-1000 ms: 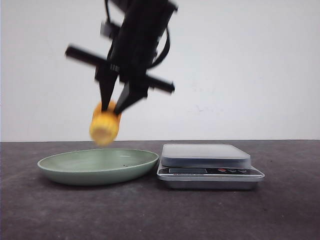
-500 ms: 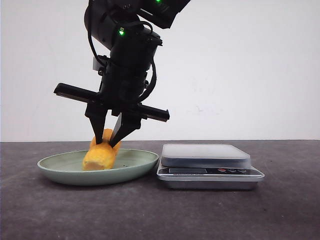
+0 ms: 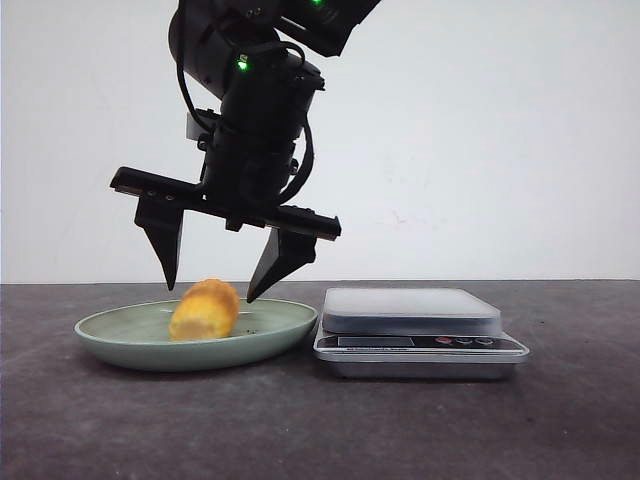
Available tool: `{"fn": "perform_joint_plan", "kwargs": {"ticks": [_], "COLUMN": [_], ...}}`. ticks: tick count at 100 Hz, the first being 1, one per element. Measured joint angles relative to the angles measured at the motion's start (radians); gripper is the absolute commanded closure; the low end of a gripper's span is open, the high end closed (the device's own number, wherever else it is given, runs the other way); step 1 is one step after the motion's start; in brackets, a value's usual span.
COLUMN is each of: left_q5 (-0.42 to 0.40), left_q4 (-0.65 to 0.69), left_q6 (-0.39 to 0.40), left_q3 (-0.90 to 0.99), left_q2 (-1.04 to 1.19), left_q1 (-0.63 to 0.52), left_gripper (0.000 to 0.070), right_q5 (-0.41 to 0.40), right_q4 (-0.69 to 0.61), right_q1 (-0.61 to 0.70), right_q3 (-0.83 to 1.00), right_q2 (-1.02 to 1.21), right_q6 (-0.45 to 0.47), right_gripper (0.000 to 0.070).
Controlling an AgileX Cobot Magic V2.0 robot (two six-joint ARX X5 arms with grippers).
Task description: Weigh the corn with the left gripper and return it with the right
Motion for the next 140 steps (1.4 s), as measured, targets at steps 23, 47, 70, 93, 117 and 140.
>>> {"fn": "perform_joint_plan", "kwargs": {"ticks": [23,47,70,93,117,140], "left_q5": [-0.023,-0.036,-0.047,-0.051,-0.051,-0.051], "left_q4": [0.000,0.000,0.000,0.044,0.084,0.087], "left_q6": [0.000,0.000,0.000,0.002,0.013,0.017], "left_q3": [0.000,0.000,0.000,0.000,0.000,0.000], "left_q2": [0.000,0.000,0.000,0.000,0.000,0.000], "left_q1": [0.000,0.000,0.000,0.000,0.000,0.000], "left_gripper": [0.0307,0.0307,0.0307,0.0307,0.0313,0.0580], "right_q5": [0.048,0.135,0.216,0.409,0.449,0.438], "right_q4": [-0.050,-0.206,-0.402,-0.632,-0.731,-0.833], "right_q1": [0.000,0.013,0.058,0.107,0.132,0.132], "right_q3": [0.000,0.001,0.002,0.003,0.005,0.006], "right_q2": [-0.179,-0.449,-0.760,-1.032,-1.264,-1.376], "right_q6": [-0.098,-0.241,-0.341,-0.362,-0.361,-0.356], "right_gripper": [0.0242,0.0242,0.0242,0.0242,0.0243,0.0455]}}
